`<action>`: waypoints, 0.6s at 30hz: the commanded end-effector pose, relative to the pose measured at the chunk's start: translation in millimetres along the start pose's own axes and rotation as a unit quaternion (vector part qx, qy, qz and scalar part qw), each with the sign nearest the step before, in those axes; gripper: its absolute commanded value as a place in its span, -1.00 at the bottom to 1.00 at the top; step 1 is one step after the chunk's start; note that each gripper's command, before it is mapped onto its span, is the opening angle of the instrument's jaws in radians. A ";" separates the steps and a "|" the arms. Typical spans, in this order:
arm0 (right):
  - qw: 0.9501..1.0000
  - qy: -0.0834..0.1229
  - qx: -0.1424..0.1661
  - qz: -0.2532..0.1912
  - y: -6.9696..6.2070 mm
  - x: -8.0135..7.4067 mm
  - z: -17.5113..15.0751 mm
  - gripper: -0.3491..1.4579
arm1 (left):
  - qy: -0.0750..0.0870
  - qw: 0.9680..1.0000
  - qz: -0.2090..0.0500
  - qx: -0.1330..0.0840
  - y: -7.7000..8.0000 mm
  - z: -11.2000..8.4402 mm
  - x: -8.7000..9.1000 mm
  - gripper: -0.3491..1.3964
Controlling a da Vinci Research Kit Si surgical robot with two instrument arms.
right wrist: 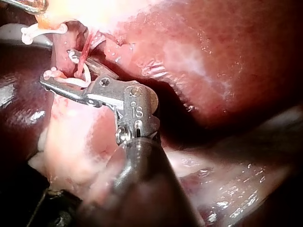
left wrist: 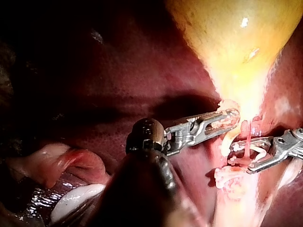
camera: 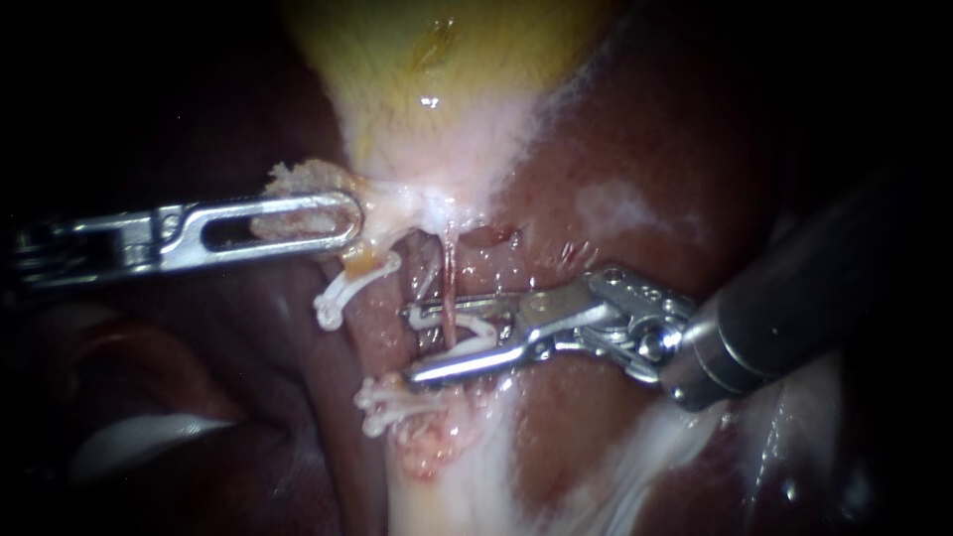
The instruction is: Clipping second clip right tube
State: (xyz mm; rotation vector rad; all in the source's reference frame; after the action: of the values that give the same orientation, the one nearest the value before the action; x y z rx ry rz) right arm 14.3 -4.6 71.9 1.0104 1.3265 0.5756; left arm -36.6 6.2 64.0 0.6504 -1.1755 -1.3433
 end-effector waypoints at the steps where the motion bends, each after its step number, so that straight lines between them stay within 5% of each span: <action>1: 1.000 0.001 0.002 0.002 0.0 0.0 0.1 -0.07 | 0.000 1.000 0.000 0.000 0.0 0.0 0.0 -1.00; 18: 0.998 0.018 0.057 0.034 -1.7 -0.2 0.9 -0.07 | 0.000 1.000 0.000 0.000 0.0 0.0 0.0 -1.00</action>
State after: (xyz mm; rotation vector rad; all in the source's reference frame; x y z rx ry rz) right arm 14.8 -5.9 70.5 1.1475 1.3733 0.5788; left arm -36.6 6.2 64.0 0.6505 -1.1755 -1.3426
